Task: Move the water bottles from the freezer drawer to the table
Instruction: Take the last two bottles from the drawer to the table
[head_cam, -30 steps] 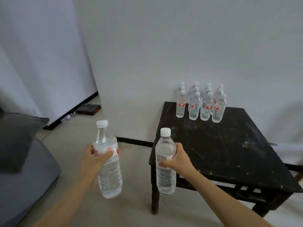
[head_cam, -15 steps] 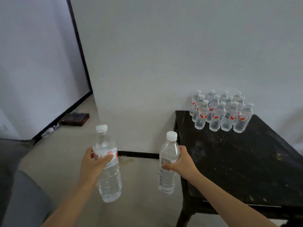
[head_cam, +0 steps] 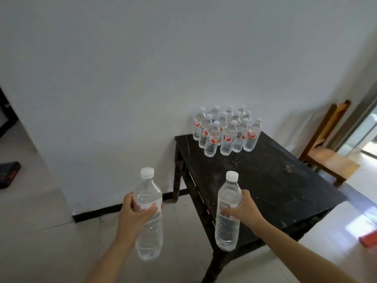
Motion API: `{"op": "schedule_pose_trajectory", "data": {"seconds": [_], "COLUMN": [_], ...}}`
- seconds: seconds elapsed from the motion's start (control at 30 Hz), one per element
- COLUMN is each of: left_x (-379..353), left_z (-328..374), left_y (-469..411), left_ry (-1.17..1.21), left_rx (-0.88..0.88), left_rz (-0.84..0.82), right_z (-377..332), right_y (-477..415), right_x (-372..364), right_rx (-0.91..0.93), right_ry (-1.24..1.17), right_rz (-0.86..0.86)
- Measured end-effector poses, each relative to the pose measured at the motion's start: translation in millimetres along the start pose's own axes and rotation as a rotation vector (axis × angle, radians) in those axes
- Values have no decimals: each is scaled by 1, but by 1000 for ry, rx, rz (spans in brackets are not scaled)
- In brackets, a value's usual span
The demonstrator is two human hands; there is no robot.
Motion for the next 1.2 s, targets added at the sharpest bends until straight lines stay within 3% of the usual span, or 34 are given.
{"op": "schedule_pose_trajectory", "data": {"seconds": [0.67,1.0,1.2], "left_x": [-237,-284,-314], "left_z": [78,90,98], "left_y": [-240,-324,-358], "left_ry": [-289,-356,-396], "left_rx": [-59,-97,-129], "left_rz": [-278,-435,-508], "right_z": [111,109,130], "right_y": [-223,-335,-369], "right_x": [70,100,87], "right_rx": [-229,-112,-201], "right_ry": [-26,-58,-68], "right_rz": [314,475,449]}}
Point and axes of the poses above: each hand's wrist, its own y-axis away from the middle knuckle, its own x-axis out of the back of the hand, z = x × y, the point moved 3 cm from there along -y, towards the middle knuckle, and after that the axes turned 15 degrees about x, right-handed, at the moved point
